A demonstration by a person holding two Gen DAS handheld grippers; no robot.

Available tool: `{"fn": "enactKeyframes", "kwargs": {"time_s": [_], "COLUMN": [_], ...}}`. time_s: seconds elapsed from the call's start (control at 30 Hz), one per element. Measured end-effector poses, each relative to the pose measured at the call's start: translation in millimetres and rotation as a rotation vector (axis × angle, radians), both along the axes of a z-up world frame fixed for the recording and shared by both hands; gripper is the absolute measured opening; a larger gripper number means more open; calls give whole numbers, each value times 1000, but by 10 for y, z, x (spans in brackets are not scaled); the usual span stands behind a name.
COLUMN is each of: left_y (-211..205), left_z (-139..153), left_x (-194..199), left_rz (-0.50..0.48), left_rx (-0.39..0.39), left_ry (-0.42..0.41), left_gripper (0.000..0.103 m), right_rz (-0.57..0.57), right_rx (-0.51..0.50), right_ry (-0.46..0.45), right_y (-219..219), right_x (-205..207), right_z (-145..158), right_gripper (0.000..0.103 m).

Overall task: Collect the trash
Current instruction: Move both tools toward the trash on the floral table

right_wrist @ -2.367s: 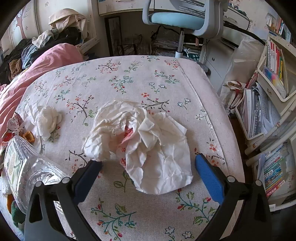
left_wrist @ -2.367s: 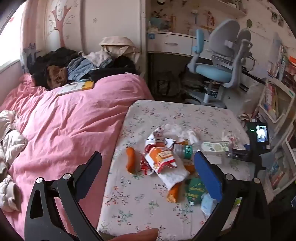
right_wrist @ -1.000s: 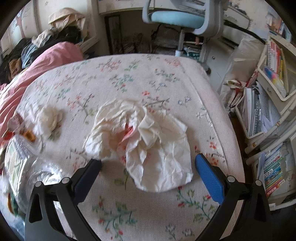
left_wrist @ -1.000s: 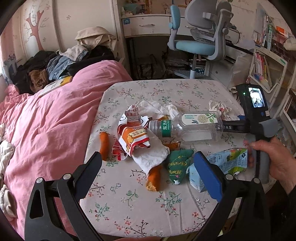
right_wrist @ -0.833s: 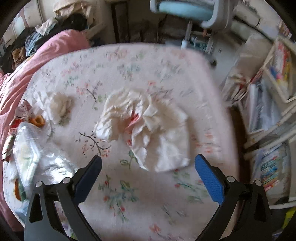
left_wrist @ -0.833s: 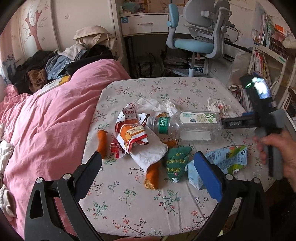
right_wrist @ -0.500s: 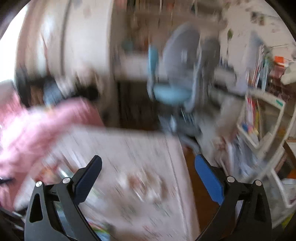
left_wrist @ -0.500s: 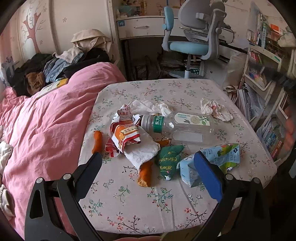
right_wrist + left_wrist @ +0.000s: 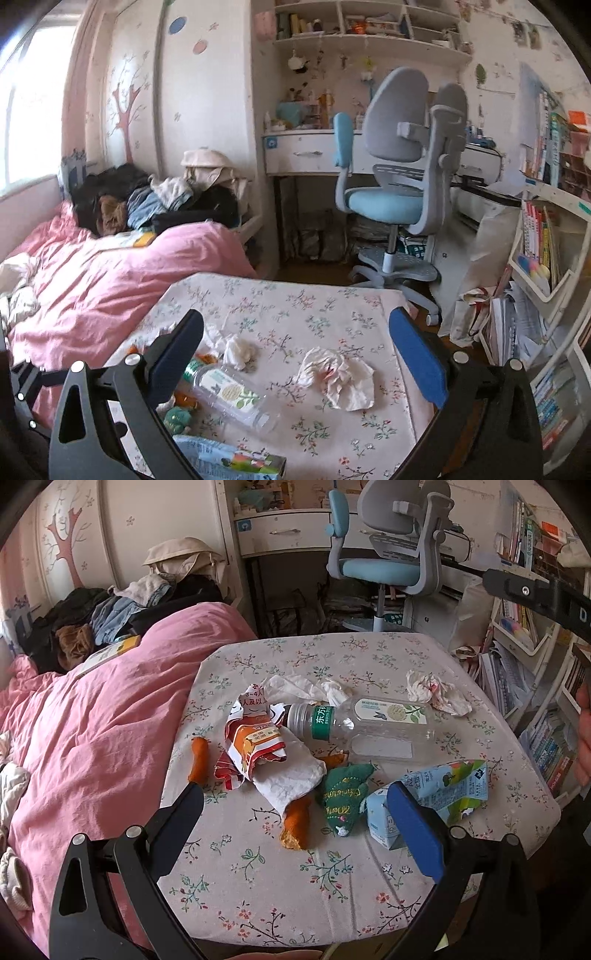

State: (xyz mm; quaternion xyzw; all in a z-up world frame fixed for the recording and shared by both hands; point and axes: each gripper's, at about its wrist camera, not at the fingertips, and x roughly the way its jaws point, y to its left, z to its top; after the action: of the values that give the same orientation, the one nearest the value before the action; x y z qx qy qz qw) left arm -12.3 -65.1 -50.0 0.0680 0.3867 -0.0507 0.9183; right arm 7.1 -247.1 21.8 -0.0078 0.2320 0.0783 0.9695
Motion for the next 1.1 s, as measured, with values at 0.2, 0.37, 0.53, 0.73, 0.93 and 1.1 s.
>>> {"fn": "enactKeyframes", "kwargs": {"time_s": [0.2, 0.37, 0.53, 0.73, 0.93, 1.1], "left_y": [12, 55, 100, 108, 108, 110], "left_z": [-7, 53, 114, 139, 152, 148], "left_x": [-2, -24, -34, -46, -47, -48], "left_rz": [10, 29, 38, 39, 38, 40], "left_rx": [-6, -11, -36, -47, -53, -55], "left_ry": [-4, -38, -57, -62, -62, -62], "left_gripper": [96, 96, 96, 96, 96, 96], "right_rz": [45, 71, 82, 94, 103, 106], "right_rx": [-53, -53, -55, -55, -57, -60], "right_ry": [-24, -12, -5, 10, 17, 23], "right_y": [113, 176, 192, 199, 211, 215], "right_x": [-79, -73, -76, -73, -77, -76], "right_z": [14, 12, 1, -17, -17, -24], "right_gripper": [97, 97, 97, 97, 97, 97]}}
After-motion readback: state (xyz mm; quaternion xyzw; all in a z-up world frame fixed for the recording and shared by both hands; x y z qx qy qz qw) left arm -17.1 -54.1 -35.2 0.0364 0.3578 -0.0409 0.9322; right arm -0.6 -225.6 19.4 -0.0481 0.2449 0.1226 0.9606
